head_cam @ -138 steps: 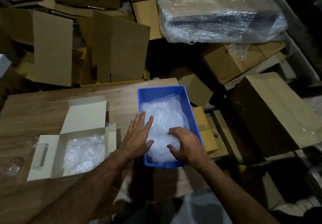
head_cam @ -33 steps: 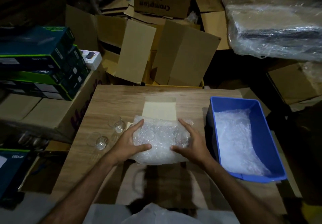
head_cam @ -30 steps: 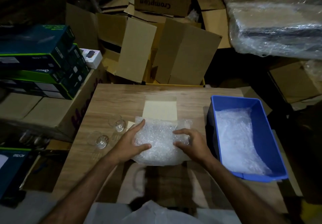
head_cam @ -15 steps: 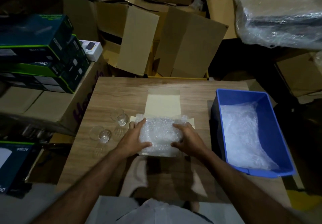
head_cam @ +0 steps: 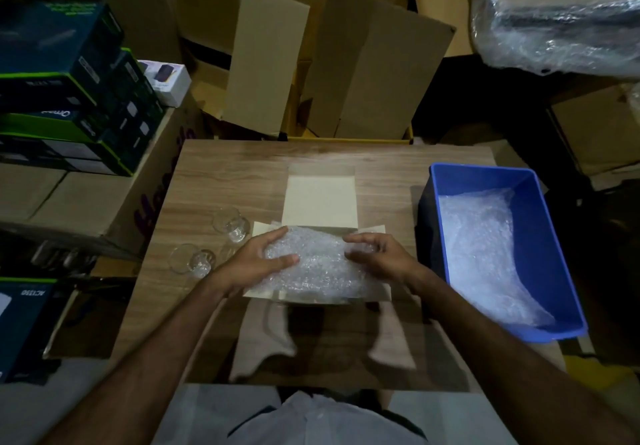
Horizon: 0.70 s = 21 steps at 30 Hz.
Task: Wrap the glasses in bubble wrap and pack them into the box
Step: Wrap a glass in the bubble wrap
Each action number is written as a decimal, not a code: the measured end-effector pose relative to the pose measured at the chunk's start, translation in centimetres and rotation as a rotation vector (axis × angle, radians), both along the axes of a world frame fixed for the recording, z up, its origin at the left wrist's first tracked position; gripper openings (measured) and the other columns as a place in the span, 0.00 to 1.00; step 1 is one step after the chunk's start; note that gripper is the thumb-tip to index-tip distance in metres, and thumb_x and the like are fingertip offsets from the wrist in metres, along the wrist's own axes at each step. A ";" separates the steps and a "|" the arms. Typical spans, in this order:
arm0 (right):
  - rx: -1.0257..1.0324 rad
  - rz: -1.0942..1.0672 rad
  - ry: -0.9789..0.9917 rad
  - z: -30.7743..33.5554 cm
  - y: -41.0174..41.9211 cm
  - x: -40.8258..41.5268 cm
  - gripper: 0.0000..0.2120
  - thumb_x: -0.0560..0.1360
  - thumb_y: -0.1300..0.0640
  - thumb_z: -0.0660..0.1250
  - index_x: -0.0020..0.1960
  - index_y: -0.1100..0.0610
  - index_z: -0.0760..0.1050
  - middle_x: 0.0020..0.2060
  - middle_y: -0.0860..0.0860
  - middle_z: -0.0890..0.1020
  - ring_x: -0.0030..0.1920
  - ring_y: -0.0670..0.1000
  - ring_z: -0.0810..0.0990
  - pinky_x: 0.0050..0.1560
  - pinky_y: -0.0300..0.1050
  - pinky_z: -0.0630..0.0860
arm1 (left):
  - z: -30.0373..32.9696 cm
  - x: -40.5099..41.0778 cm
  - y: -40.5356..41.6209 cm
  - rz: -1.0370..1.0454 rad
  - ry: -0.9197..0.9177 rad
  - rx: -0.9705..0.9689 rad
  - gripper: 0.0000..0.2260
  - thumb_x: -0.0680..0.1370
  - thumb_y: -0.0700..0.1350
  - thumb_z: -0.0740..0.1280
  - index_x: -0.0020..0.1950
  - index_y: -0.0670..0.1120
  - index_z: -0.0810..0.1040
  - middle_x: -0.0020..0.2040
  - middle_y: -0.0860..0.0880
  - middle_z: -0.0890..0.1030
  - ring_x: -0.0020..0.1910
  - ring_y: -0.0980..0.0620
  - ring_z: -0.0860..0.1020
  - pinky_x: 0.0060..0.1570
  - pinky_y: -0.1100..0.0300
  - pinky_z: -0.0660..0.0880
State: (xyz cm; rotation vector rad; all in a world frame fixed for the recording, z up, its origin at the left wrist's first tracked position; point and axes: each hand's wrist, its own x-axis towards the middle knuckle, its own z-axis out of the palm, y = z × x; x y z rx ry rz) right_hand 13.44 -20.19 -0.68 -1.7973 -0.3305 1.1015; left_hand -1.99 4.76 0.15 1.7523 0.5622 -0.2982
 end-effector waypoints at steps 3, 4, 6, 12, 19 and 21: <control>-0.249 0.176 -0.539 -0.3 0.5 -1.0 0.36 0.70 0.47 0.79 0.74 0.51 0.71 0.71 0.53 0.75 0.66 0.54 0.77 0.64 0.49 0.77 | -0.6 -0.2 -0.6 -0.160 0.079 0.394 0.49 0.68 0.54 0.81 0.82 0.51 0.58 0.80 0.51 0.61 0.75 0.54 0.64 0.73 0.55 0.66; -0.300 0.257 -0.676 -0.6 0.6 -1.6 0.40 0.69 0.44 0.79 0.76 0.52 0.68 0.72 0.53 0.73 0.69 0.54 0.75 0.67 0.50 0.74 | -0.9 -0.2 -1.1 -0.228 0.078 0.554 0.50 0.68 0.55 0.81 0.82 0.50 0.56 0.79 0.50 0.61 0.74 0.51 0.67 0.71 0.54 0.69; -0.382 0.379 -0.785 -1.1 1.0 -2.4 0.47 0.68 0.42 0.79 0.79 0.52 0.60 0.75 0.53 0.69 0.68 0.56 0.75 0.64 0.52 0.76 | -1.2 0.1 -2.5 -0.329 0.074 0.793 0.50 0.68 0.57 0.80 0.82 0.48 0.54 0.77 0.48 0.61 0.68 0.46 0.74 0.63 0.52 0.75; -0.592 0.575 -1.034 -2.1 1.8 -3.6 0.49 0.72 0.42 0.74 0.81 0.58 0.50 0.77 0.57 0.62 0.64 0.57 0.75 0.59 0.52 0.75 | -2.4 1.2 -4.7 -0.435 0.179 1.139 0.51 0.69 0.63 0.76 0.80 0.42 0.53 0.72 0.42 0.62 0.64 0.43 0.70 0.63 0.50 0.71; -0.634 0.671 -1.246 -2.5 2.2 -2.7 0.42 0.72 0.36 0.69 0.74 0.62 0.64 0.66 0.59 0.70 0.60 0.58 0.69 0.62 0.54 0.67 | -3.7 1.8 -5.1 -0.509 0.234 1.336 0.53 0.69 0.75 0.64 0.80 0.40 0.55 0.74 0.42 0.63 0.65 0.44 0.66 0.66 0.49 0.63; -0.626 0.661 -1.259 -2.4 2.5 -2.6 0.40 0.71 0.36 0.70 0.73 0.60 0.66 0.67 0.60 0.68 0.62 0.59 0.68 0.63 0.55 0.67 | -3.6 1.9 -5.4 -0.481 0.234 1.364 0.51 0.71 0.75 0.62 0.80 0.39 0.56 0.74 0.42 0.64 0.65 0.44 0.66 0.66 0.49 0.62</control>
